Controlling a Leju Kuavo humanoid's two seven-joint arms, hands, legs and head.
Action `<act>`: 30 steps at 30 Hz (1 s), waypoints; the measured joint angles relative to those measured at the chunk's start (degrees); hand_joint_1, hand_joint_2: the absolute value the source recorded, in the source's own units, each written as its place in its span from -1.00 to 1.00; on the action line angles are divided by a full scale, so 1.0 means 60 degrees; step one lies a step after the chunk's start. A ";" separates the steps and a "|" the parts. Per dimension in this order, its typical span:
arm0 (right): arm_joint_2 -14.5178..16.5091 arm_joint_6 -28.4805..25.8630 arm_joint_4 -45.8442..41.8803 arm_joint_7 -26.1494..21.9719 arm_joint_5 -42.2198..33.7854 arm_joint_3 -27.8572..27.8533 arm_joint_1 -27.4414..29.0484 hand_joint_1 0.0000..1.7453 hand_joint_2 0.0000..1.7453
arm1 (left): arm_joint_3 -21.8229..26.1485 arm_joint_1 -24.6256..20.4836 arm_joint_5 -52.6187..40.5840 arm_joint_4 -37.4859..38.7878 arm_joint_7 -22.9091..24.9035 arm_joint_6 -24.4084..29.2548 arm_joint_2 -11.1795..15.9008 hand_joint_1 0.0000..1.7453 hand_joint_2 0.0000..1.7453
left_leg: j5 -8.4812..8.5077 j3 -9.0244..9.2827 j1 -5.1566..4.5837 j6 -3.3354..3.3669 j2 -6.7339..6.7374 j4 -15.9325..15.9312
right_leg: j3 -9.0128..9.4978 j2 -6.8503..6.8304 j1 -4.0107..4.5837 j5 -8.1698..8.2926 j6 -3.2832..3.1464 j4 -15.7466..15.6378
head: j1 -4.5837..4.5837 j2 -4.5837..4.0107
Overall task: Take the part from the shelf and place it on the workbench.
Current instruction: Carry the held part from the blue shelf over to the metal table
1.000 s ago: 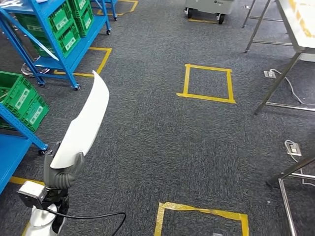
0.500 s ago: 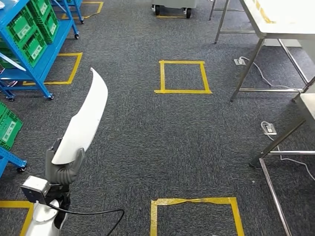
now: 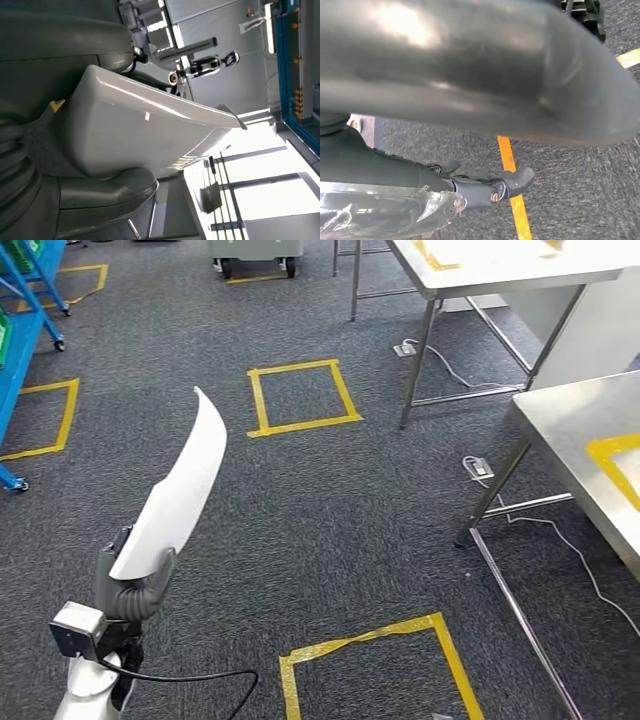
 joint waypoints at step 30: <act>-0.0011 -0.0093 0.0000 0.0020 -0.0001 0.0029 -0.0001 -1.00 -1.00 | -0.0063 0.0045 0.0168 0.0075 0.0153 -0.0563 0.0050 1.00 1.00 | 0.0034 -0.0058 0.0050 -0.0154 0.0031 0.0095 | 0.0084 -0.0071 -0.0092 0.0037 0.0024 -0.0083 | -0.0014 -0.0002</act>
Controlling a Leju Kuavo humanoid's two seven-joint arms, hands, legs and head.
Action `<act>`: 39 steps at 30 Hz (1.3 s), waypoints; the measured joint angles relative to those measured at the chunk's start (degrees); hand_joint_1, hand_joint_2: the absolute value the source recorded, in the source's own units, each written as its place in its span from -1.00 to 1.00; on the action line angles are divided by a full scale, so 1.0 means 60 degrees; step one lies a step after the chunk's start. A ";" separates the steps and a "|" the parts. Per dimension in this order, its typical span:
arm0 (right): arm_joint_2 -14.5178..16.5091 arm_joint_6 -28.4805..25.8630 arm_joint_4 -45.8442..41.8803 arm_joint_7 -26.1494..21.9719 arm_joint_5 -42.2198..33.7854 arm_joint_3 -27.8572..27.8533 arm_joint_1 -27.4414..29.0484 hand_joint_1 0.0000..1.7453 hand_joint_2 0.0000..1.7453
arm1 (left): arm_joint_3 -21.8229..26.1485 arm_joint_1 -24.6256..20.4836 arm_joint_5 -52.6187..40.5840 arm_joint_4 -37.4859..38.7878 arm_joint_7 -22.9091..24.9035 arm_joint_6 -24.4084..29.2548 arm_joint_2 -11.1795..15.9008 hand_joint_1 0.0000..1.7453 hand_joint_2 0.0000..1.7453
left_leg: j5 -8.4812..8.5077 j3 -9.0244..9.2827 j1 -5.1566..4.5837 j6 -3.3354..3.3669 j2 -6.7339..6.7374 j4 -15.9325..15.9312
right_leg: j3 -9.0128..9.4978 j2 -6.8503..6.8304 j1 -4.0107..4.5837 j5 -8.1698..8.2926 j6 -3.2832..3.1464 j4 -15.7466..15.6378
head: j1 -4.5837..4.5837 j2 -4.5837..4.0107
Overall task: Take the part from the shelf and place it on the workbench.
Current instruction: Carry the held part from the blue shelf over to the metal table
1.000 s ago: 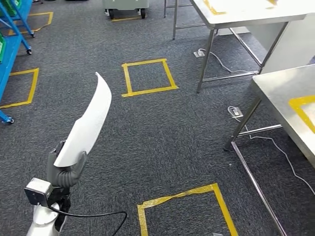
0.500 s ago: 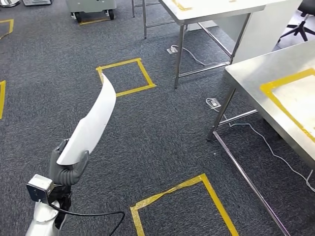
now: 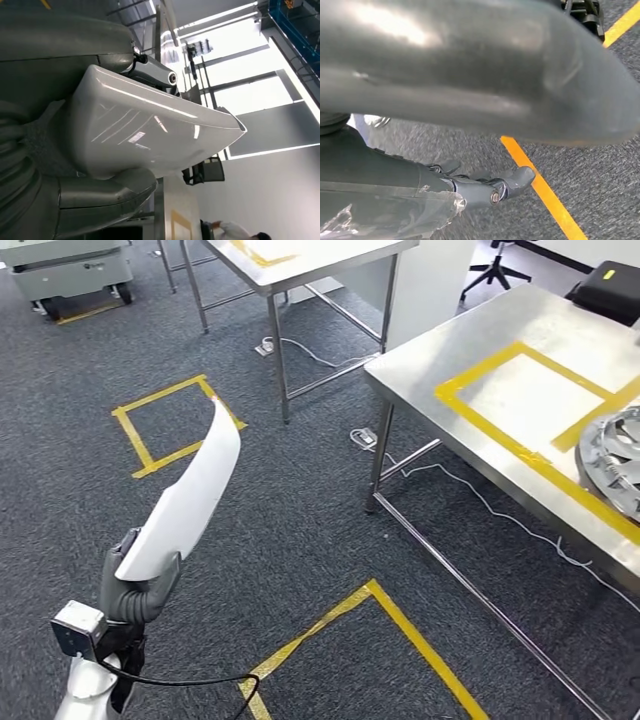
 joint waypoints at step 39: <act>-0.0002 -0.0254 0.0004 0.0191 -0.0029 0.0038 0.0006 -1.00 -1.00 | -0.0178 -0.0304 0.0040 0.0354 0.0262 0.0187 -0.0071 1.00 1.00 | 0.0024 0.0145 -0.0076 0.0507 0.0707 -0.0365 | -0.1171 -0.1035 0.0014 -0.1129 0.0346 0.2103 | 0.0200 -0.0001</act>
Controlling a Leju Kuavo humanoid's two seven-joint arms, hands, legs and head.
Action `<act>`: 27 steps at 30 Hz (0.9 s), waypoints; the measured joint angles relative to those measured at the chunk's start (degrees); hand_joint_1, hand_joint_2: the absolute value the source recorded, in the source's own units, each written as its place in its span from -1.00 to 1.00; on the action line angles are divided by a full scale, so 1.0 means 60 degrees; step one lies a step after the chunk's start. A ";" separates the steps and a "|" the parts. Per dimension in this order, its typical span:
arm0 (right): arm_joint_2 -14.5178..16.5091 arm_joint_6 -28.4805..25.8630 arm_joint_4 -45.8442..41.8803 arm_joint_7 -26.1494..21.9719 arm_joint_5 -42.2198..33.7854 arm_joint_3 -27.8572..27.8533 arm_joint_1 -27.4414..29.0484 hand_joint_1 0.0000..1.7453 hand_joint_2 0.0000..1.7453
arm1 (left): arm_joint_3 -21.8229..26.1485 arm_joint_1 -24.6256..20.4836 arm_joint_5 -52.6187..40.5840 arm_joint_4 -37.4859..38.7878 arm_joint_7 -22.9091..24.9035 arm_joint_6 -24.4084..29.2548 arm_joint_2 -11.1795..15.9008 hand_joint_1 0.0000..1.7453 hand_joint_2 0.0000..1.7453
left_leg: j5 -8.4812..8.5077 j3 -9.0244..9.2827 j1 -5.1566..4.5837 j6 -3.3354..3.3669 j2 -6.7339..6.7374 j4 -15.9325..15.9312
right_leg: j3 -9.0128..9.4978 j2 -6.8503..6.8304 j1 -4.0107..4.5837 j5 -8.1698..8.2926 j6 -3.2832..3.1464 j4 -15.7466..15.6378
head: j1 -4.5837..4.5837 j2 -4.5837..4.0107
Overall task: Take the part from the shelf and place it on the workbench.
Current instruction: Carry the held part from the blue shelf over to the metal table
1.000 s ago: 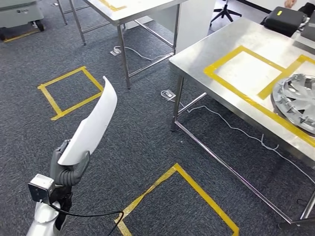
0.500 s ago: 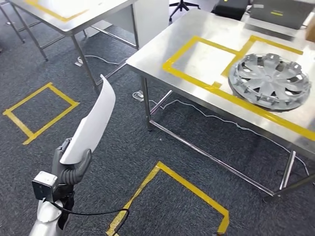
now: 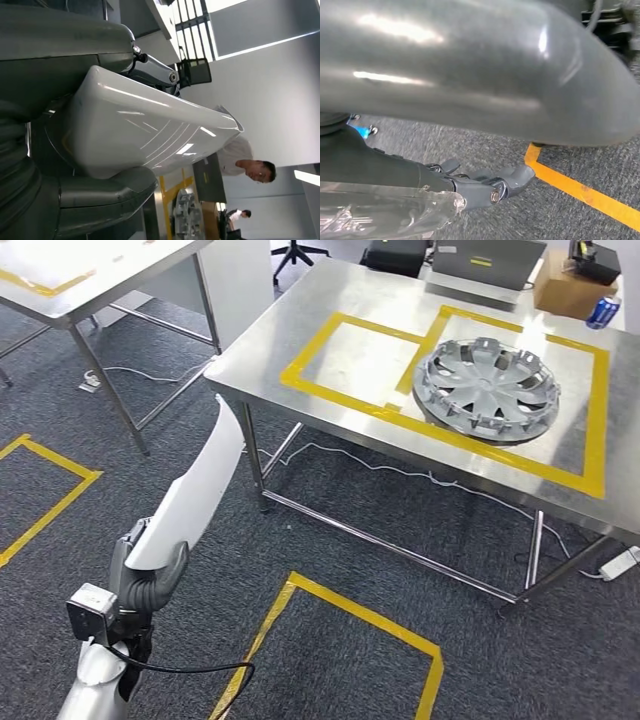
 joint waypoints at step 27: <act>0.0000 -0.0451 0.0000 0.0416 0.0244 0.0081 -0.0021 -1.00 -1.00 | 0.0003 -0.0189 0.0080 0.0184 -0.0167 -0.0192 0.0023 1.00 1.00 | 0.0145 -0.0114 -0.0051 -0.0336 -0.0197 -0.0048 | 0.1279 0.0414 0.0065 0.0949 -0.0604 -0.2171 | -0.0159 0.0001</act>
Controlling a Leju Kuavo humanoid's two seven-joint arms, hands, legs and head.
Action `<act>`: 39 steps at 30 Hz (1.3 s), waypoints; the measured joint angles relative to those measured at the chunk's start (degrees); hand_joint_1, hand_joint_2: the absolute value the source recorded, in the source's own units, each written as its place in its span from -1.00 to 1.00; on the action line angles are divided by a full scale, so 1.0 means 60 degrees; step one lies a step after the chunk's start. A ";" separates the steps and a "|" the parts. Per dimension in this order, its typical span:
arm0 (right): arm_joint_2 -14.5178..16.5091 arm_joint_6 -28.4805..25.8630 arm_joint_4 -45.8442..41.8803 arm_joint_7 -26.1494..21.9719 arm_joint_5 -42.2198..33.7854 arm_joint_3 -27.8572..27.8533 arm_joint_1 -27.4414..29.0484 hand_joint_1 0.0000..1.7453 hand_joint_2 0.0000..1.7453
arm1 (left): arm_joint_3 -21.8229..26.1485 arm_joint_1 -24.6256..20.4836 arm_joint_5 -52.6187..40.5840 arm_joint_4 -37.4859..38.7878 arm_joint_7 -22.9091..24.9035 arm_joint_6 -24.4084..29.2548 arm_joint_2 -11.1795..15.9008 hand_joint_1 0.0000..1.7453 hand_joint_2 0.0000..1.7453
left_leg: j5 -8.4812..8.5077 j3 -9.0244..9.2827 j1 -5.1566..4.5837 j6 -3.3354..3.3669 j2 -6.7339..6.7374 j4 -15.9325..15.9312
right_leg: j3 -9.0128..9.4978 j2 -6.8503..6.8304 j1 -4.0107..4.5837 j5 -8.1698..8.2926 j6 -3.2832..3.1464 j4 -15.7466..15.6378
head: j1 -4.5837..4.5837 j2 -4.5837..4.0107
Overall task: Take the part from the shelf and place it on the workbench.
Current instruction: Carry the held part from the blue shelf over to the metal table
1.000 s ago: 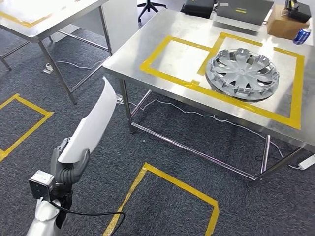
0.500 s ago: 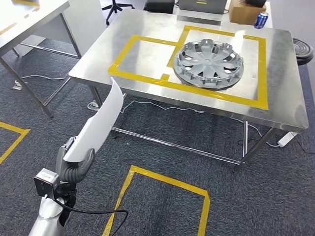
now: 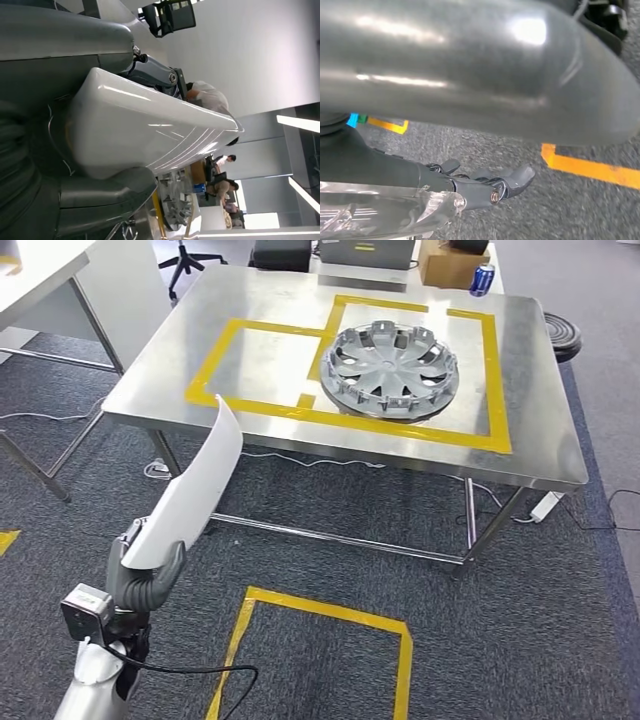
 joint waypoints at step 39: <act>0.0010 0.0036 0.0011 -0.0005 0.0006 0.0165 0.0118 -1.00 -1.00 | 0.0030 0.0062 -0.0170 0.0050 -0.0247 -0.0331 0.0096 1.00 1.00 | -0.0916 0.1110 0.0205 0.0048 0.0173 -0.0157 | -0.1016 -0.0693 -0.0354 0.0244 0.1018 0.0781 | 0.0147 -0.0001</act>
